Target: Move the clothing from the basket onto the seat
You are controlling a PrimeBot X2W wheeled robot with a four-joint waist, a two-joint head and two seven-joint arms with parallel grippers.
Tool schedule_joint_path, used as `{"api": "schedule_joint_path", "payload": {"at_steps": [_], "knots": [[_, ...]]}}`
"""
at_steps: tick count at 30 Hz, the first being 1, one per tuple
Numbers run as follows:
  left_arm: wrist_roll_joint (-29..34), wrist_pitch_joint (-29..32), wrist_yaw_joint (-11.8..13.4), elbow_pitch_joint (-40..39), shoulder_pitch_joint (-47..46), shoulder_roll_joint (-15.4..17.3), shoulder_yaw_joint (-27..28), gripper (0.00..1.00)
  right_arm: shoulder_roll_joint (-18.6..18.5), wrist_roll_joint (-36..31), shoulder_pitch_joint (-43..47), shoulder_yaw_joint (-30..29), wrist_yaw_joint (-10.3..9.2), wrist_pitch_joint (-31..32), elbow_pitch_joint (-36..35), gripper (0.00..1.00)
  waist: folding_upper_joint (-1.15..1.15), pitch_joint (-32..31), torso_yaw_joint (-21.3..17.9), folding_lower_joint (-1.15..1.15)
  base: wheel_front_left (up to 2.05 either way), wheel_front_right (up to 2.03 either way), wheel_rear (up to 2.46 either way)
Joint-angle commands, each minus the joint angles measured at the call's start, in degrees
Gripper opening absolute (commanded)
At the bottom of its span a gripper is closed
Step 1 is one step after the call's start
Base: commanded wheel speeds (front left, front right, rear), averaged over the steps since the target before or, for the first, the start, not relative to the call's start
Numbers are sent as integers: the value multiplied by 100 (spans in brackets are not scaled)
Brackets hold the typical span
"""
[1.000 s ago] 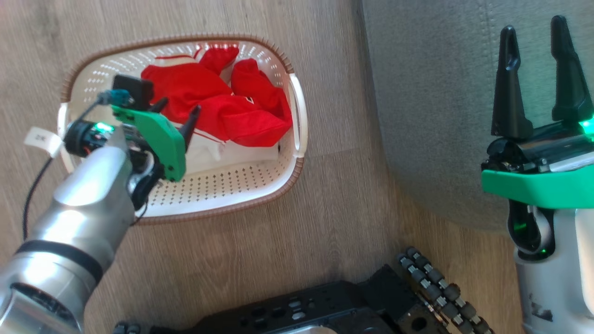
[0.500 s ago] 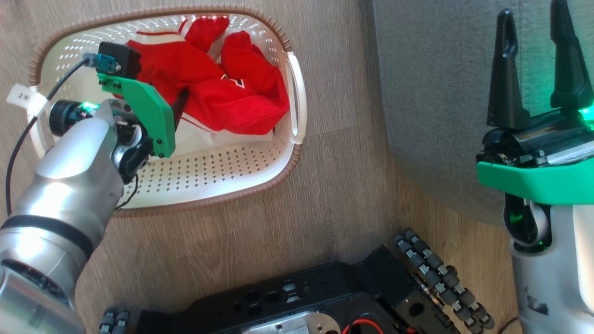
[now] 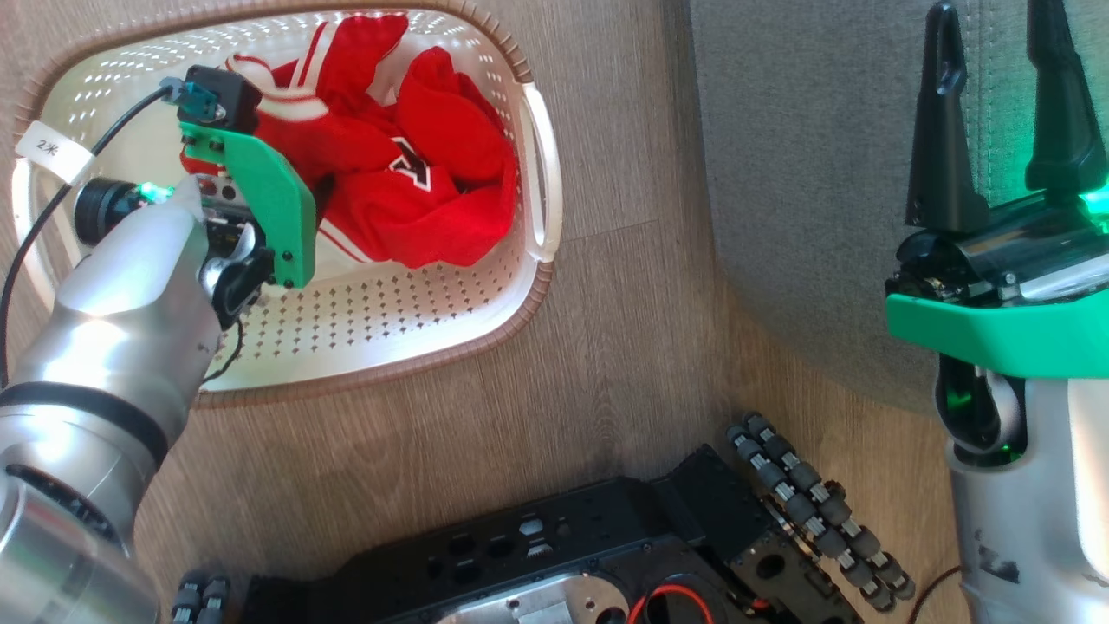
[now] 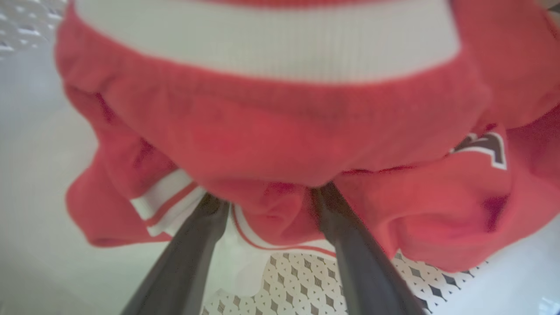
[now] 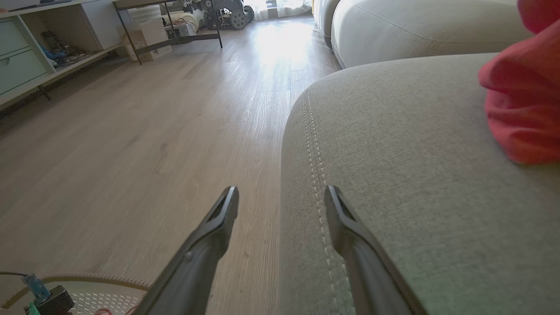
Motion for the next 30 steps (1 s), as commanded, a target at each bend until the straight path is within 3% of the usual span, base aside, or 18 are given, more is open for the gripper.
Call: {"api": "schedule_joint_path", "payload": {"at_steps": [1,3,4,5,6,19,30], "knots": [[-100,92,-35,-55,2,77,17,80,28,-54,174,73,41,-35,-200,100,0,9,2,0,0,0,0],[-141,109,-35,-80,-8,79,-31,48,34,-64,188,64,41,-35,-195,100,0,3,15,0,0,0,0],[-141,109,-35,-80,-8,79,-31,48,34,-64,188,64,41,-35,-195,100,0,3,15,0,0,0,0],[-186,101,-35,-119,-2,83,-80,13,41,-66,181,78,41,-35,-182,100,0,-14,21,0,0,0,0],[-204,71,-35,-143,0,93,-104,0,43,-65,169,91,41,-35,-175,100,0,-25,23,0,0,0,0],[-461,-75,-35,-211,67,166,-394,0,60,-64,85,145,41,-35,-56,100,0,-276,0,0,0,0,0],[-809,-627,-35,-345,506,-30,-496,0,4,13,63,197,41,-35,169,100,0,-1081,134,0,0,0,0]]}}
